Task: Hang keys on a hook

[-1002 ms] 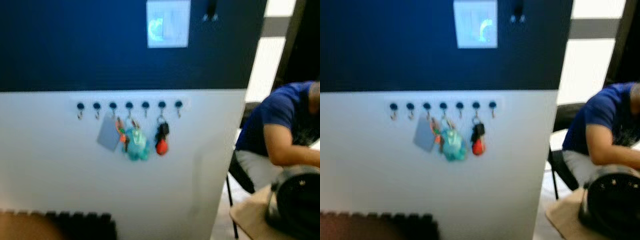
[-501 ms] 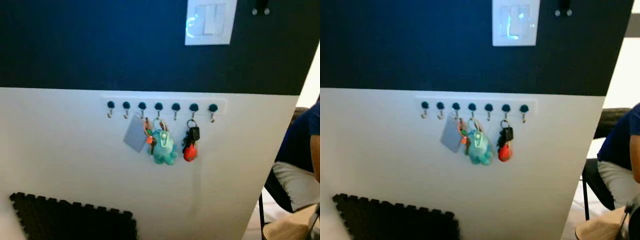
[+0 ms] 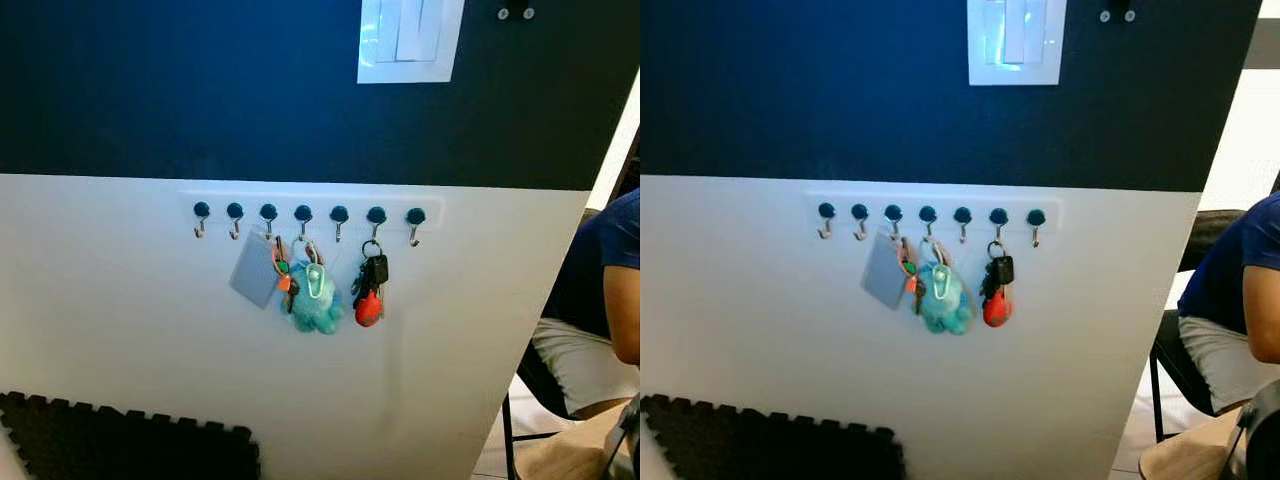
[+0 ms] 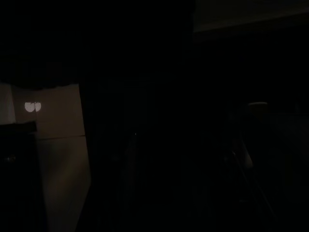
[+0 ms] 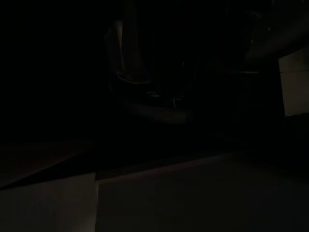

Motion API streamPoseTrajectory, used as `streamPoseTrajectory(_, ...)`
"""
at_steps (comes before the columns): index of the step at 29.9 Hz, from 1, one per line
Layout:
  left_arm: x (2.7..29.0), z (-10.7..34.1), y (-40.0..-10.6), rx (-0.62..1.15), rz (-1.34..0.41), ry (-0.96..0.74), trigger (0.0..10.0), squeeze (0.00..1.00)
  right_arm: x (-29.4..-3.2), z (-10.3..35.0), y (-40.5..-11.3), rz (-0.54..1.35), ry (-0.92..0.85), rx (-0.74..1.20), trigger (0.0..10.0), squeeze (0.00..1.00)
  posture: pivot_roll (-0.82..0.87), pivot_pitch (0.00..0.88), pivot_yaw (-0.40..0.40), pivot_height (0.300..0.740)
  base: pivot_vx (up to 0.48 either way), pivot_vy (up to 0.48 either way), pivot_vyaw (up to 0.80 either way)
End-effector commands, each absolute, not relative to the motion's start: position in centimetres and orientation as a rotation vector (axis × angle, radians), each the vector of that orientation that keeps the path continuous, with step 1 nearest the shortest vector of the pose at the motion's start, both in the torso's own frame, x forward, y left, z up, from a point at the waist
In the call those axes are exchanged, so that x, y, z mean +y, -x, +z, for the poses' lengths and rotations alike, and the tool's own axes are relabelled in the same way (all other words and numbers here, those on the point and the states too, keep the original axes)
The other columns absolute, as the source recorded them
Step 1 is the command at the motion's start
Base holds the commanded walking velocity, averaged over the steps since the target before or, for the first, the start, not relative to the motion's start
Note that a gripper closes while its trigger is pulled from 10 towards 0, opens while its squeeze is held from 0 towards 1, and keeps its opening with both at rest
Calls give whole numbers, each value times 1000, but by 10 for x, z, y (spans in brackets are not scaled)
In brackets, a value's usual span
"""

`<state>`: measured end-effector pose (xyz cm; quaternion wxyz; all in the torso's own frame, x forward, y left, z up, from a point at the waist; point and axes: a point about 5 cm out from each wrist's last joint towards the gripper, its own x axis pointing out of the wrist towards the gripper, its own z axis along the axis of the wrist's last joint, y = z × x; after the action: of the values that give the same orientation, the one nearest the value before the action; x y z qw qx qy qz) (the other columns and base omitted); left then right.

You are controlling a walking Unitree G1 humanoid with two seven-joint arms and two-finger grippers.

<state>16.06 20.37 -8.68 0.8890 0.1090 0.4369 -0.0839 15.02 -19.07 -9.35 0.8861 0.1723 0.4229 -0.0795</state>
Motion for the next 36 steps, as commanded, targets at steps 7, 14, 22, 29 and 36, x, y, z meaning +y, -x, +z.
streamPoseTrajectory(7,215,-80,-173,896,-144,-235,10000,0,-189,-94,-150,-179,-371,883,10000,0,77,10,30,740,0,0,0)
streamPoseTrajectory(14,215,-79,-175,891,-150,-237,10000,0,-189,-93,-152,-181,-375,878,10000,0,79,8,30,740,0,0,0)
streamPoseTrajectory(22,210,-81,-173,891,-164,-231,10000,0,-190,-93,-152,-187,-374,877,10000,0,73,6,27,740,0,0,0)
streamPoseTrajectory(29,202,-81,-174,880,-189,-223,10000,0,-191,-94,-150,-191,-375,881,10000,0,67,5,28,740,0,0,0)
streamPoseTrajectory(36,200,-82,-173,881,-194,-221,10000,0,-189,-94,-149,-187,-377,884,10000,0,71,5,30,740,0,302,0)
